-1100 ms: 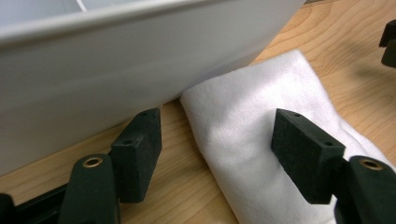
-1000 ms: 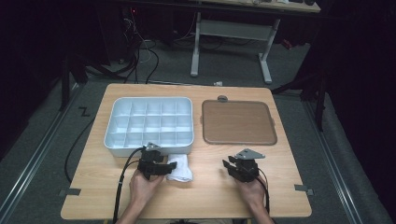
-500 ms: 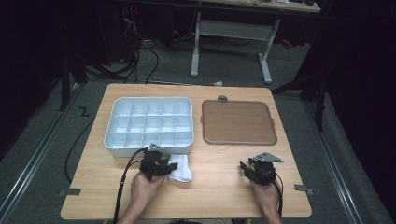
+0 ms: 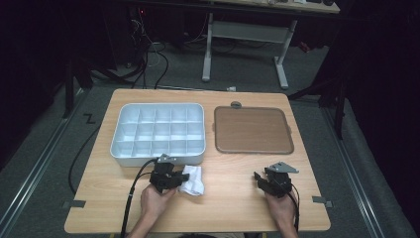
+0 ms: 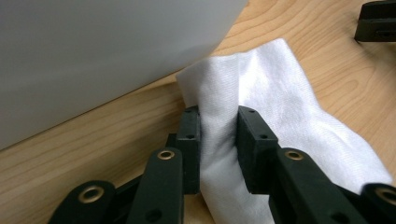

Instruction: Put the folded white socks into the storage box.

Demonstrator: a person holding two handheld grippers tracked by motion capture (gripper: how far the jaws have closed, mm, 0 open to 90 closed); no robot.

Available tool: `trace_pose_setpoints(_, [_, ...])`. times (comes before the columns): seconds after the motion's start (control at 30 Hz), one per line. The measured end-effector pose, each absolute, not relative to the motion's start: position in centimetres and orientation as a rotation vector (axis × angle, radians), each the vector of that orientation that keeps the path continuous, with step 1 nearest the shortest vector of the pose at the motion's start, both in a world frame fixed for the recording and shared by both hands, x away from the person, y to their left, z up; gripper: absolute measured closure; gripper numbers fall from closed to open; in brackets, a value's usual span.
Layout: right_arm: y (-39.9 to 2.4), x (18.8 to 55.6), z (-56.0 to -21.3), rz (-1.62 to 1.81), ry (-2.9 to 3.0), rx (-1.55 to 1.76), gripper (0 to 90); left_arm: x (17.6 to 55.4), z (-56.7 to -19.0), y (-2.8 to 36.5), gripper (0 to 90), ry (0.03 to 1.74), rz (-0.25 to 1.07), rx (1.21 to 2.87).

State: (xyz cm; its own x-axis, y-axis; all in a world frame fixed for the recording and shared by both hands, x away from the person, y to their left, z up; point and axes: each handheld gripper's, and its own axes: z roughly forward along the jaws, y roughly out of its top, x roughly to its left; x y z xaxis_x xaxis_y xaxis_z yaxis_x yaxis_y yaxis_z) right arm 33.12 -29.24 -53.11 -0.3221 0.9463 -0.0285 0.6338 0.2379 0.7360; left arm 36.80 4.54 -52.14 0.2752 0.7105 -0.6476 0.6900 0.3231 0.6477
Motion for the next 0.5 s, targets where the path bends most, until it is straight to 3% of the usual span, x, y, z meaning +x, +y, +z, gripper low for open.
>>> trace_pose_setpoints(0.5, [-29.11,33.04,-53.1,0.861,2.04,1.431,50.4,35.91,-51.23,4.72,76.5,1.376,0.002,1.41])
